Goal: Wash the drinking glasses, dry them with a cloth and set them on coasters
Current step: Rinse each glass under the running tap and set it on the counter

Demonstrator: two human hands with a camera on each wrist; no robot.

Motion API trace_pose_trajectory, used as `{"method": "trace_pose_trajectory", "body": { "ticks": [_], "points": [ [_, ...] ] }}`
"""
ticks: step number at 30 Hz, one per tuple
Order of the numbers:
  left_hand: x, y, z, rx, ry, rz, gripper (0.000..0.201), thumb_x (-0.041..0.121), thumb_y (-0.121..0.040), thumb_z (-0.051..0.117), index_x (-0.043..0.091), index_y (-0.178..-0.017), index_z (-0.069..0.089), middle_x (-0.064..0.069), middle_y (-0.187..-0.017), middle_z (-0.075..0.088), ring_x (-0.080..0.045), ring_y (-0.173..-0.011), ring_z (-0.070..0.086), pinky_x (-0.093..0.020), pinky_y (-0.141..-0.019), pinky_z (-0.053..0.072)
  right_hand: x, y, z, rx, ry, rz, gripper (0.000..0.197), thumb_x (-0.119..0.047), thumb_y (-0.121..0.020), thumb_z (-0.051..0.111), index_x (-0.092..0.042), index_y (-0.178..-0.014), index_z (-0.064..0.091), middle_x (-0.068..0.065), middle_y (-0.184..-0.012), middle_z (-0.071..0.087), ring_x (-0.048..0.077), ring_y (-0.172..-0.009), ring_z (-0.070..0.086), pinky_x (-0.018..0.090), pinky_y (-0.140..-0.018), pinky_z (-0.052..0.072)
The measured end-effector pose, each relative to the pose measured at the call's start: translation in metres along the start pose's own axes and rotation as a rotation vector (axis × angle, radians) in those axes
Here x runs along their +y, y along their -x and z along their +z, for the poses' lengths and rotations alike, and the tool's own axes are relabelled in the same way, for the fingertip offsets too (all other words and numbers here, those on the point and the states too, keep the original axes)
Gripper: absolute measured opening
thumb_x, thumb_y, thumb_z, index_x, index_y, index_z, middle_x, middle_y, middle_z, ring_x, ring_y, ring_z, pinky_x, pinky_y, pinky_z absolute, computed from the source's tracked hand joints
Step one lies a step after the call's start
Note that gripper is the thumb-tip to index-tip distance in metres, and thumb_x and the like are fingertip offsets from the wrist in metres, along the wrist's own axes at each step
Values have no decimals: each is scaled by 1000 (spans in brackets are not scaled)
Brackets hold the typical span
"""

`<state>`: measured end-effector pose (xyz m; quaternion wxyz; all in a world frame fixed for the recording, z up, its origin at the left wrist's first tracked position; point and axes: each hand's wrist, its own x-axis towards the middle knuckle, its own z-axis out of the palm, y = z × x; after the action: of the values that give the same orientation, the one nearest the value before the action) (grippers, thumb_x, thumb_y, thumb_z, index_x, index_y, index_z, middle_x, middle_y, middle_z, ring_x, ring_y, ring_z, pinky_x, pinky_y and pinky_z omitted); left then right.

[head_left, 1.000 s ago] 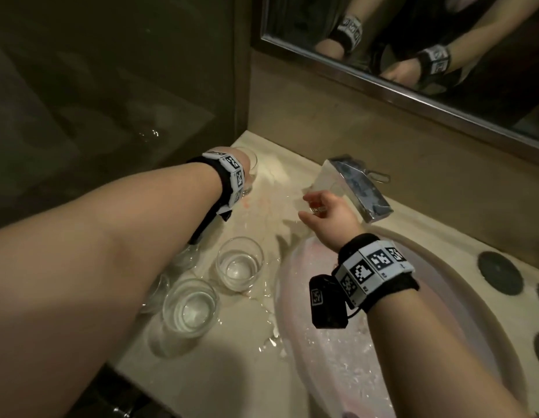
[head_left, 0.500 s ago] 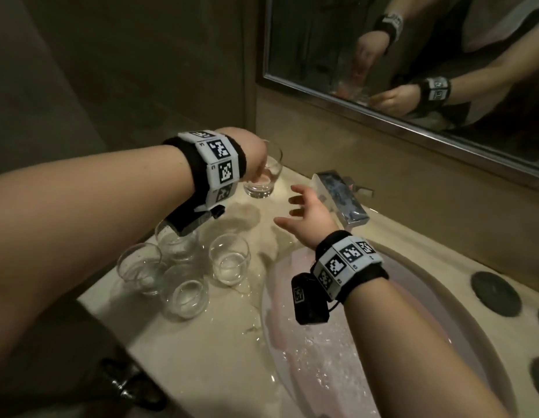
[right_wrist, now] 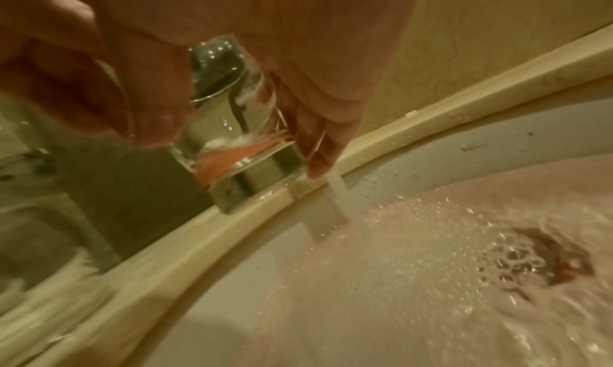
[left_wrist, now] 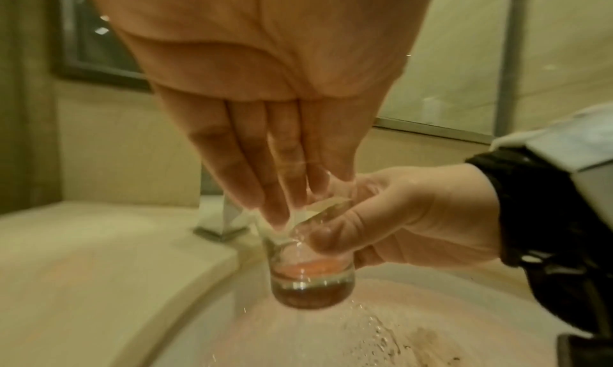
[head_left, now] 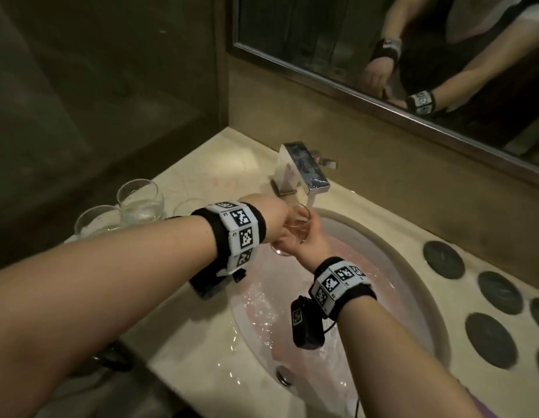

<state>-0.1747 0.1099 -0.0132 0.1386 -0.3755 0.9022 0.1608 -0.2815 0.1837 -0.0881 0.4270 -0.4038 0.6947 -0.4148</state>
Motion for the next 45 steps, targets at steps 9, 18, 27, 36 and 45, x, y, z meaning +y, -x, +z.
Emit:
{"method": "trace_pose_trajectory", "body": {
  "ticks": [9, 18, 27, 36, 45],
  "points": [
    [-18, -9, 24, 69, 314, -38, 60, 37, -89, 56, 16, -141, 35, -6, -145, 39, -20, -117, 53, -26, -94, 39, 32, -50, -23, 104, 122, 162, 94, -19, -68, 83, -17, -138, 21, 5, -134, 45, 22, -116, 51, 37, -100, 44],
    [-19, -25, 25, 48, 371, -46, 60, 38, -89, 56, 16, -140, 35, -5, -142, 43, -21, -115, 54, -29, -95, 42, 33, -57, -34, 110, 138, 160, 88, -23, -66, 82, -42, -126, 20, 0, -122, 48, 22, -107, 56, 45, -92, 50],
    [-16, -30, 31, 0, 323, -42, 64, 39, -89, 56, 17, -143, 30, -4, -145, 39, -20, -117, 52, -27, -94, 40, 33, -52, -50, 107, 189, 114, 94, -28, -55, 86, -40, -127, 27, 1, -130, 45, 23, -111, 52, 48, -92, 50],
    [-2, -34, 21, -24, 273, -41, 54, 33, -89, 59, 13, -136, 40, -7, -136, 48, -22, -109, 56, -30, -93, 45, -5, -41, -94, -41, 1102, -8, 86, -34, -65, 78, -37, -136, 28, 0, -126, 39, 25, -109, 50, 41, -98, 42],
    [11, -32, 14, -4, 286, -38, 55, 34, -91, 55, 13, -138, 38, -10, -135, 48, -26, -116, 52, -32, -96, 43, -19, -39, -104, -58, 1646, -124, 78, -32, -71, 70, -31, -136, 28, 4, -127, 44, 25, -117, 47, 46, -106, 25]
  ]
}}
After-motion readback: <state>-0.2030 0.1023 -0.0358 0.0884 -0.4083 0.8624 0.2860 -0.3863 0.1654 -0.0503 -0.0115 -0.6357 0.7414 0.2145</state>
